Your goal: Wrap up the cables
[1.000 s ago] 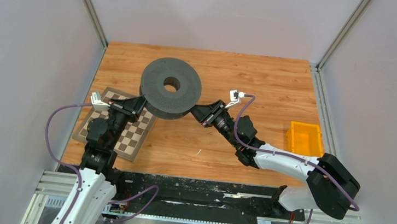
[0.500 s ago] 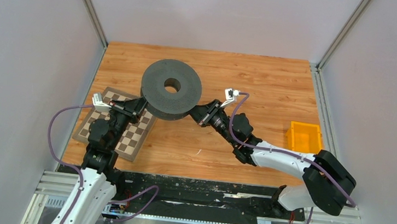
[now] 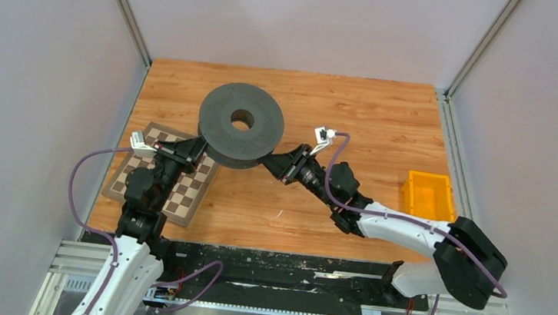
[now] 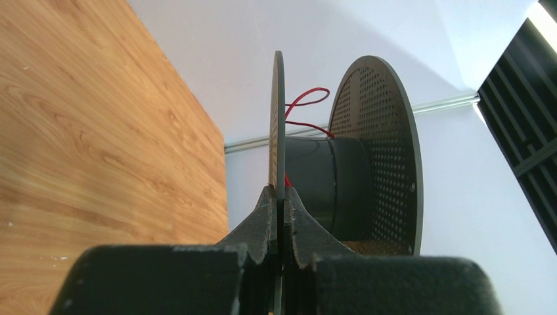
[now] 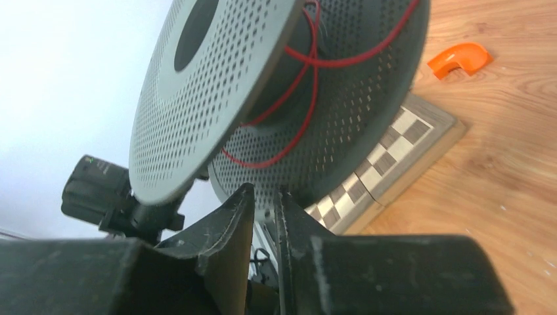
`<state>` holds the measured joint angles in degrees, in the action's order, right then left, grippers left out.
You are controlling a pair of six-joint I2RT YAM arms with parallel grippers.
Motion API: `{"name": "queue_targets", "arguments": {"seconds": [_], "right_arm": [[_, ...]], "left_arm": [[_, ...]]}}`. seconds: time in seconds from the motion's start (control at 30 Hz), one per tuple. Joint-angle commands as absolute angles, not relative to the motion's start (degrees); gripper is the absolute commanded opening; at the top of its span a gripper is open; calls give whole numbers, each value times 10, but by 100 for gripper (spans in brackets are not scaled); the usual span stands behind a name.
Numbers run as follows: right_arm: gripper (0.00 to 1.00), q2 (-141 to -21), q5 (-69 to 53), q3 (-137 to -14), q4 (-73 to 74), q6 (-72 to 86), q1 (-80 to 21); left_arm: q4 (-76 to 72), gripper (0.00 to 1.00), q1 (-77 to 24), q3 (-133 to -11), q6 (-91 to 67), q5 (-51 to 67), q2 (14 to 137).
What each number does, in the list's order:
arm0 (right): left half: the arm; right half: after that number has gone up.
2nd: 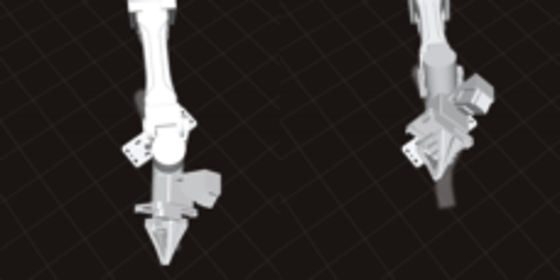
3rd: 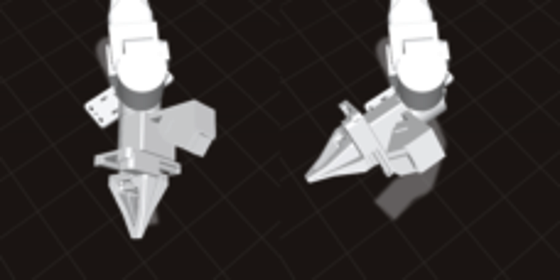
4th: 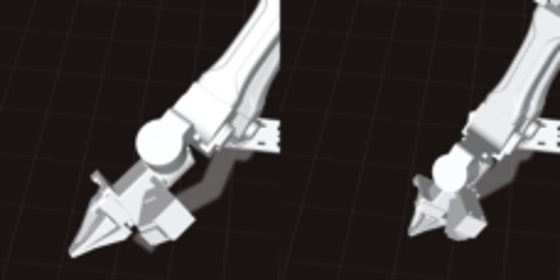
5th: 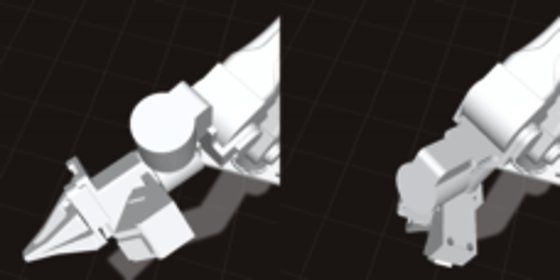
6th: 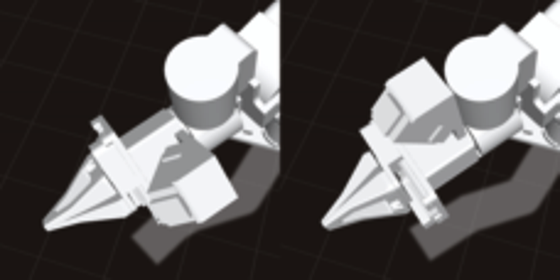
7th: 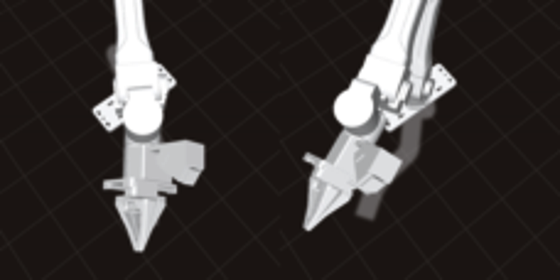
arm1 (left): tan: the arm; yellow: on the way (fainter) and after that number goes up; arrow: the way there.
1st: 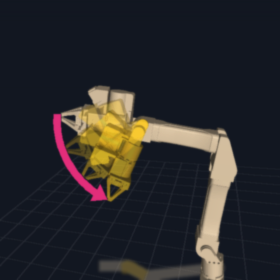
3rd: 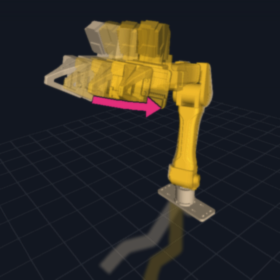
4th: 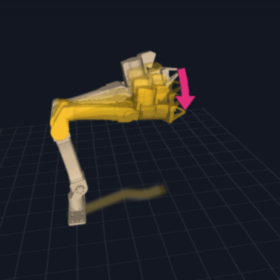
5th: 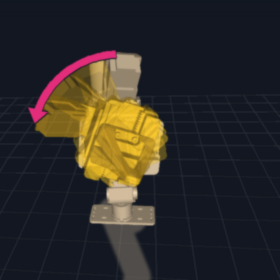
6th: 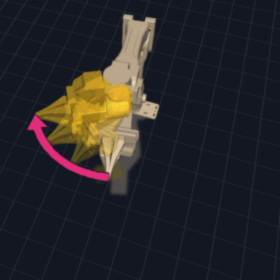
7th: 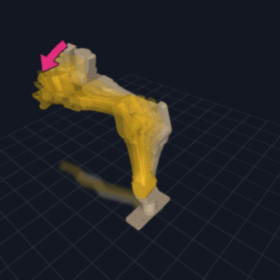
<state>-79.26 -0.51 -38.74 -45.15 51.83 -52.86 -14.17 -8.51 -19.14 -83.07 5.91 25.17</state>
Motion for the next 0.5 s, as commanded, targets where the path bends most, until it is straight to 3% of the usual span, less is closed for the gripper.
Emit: {"name": "queue_targets", "arguments": {"seconds": [0.0,0.2,0.47], "right_arm": [[22,-708,0,-343,-419,454,-533],[24,-602,30,-303,-354,261,-530],[25,-545,-69,-263,-421,-206,-485]], "left_arm": [[-220,0,-81,-203,-846,53,242],[-210,0,-82,-215,-850,77,251],[-143,0,-73,-279,-859,196,295]]}}
